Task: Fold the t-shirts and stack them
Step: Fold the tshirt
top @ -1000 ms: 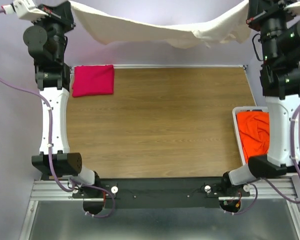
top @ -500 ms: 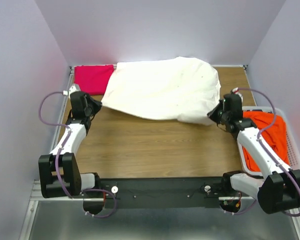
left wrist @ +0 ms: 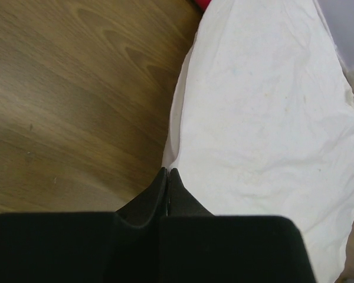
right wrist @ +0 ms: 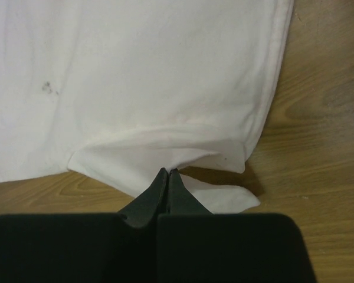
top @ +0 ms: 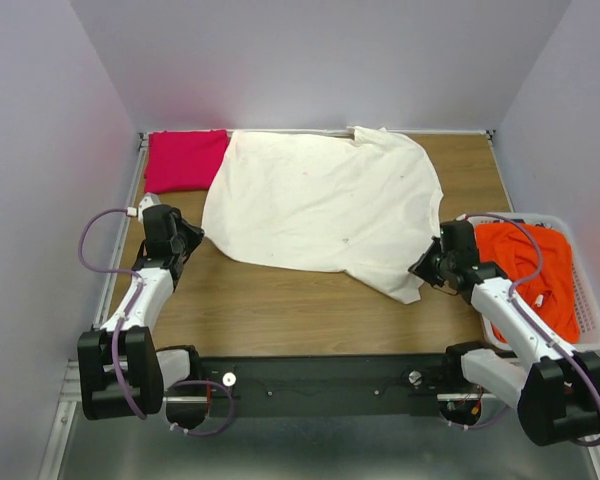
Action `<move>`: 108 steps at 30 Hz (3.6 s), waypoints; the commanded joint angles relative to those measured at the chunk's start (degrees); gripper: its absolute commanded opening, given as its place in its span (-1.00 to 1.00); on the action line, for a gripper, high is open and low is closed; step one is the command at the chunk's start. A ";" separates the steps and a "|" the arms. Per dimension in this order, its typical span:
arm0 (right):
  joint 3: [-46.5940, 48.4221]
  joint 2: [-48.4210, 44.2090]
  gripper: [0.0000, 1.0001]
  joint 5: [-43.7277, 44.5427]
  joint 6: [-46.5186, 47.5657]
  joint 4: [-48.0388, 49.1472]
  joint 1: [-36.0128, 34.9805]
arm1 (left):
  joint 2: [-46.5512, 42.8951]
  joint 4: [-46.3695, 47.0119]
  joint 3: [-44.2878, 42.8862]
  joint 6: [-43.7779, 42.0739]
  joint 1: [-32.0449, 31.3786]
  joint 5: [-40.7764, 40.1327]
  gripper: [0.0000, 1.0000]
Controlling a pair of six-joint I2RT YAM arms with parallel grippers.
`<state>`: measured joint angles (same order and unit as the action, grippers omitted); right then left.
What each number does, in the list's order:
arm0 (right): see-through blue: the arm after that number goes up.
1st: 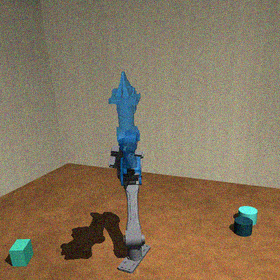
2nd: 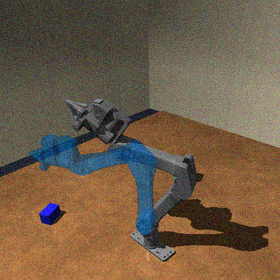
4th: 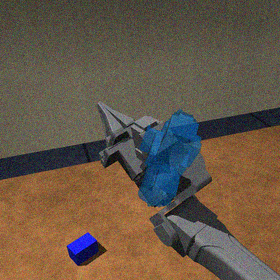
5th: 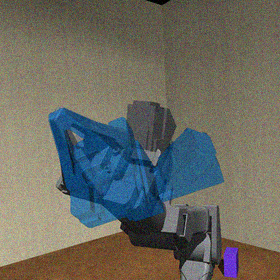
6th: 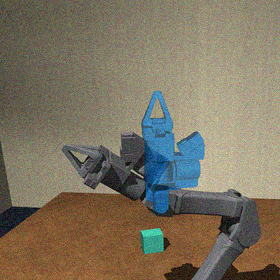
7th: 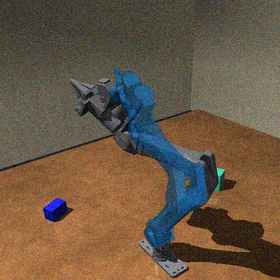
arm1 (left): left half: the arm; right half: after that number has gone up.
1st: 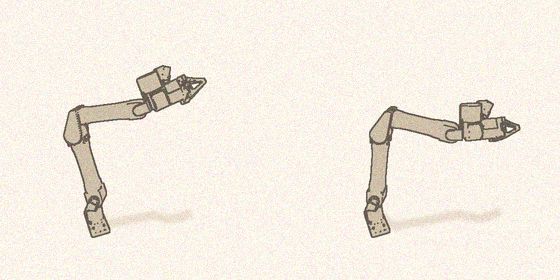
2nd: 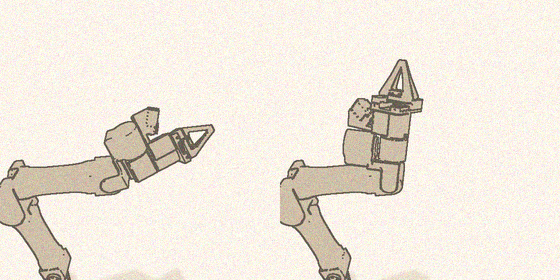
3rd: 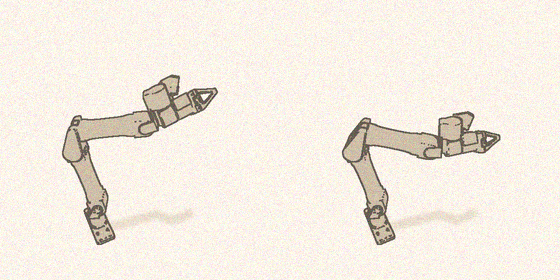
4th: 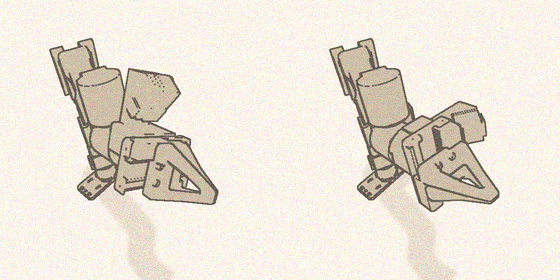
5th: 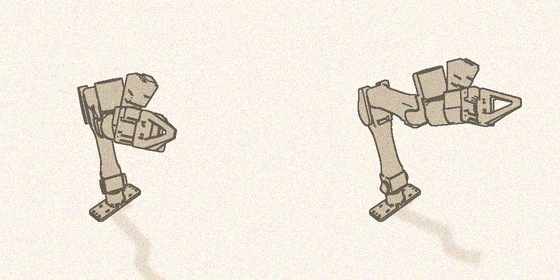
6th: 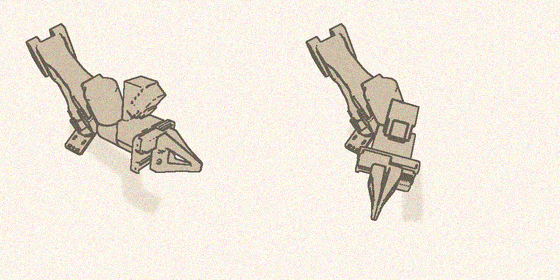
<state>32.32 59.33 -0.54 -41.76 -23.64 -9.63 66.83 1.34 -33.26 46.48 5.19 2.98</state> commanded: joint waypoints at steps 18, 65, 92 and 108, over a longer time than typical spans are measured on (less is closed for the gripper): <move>6.27 -21.10 -0.99 2.90 -7.64 -29.70 0.22 | -6.09 -11.89 -1.29 -7.28 1.57 -4.20 -1.00; 31.67 30.67 -0.99 16.01 -0.43 -5.28 3.65 | 32.66 -8.73 -31.52 -2.00 -5.90 -9.58 -1.00; 36.59 36.46 -0.99 7.92 3.00 -2.82 7.61 | 36.62 -8.99 -34.42 -1.65 -5.72 -10.01 -1.00; 38.35 40.86 -0.99 8.97 3.53 -2.73 7.87 | 41.19 -8.46 -40.13 -4.55 -4.05 -6.33 -1.00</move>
<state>68.62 98.67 8.10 -38.89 -27.00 -2.50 106.56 -7.64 -71.05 43.77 0.75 -4.23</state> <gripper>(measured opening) 0.008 0.007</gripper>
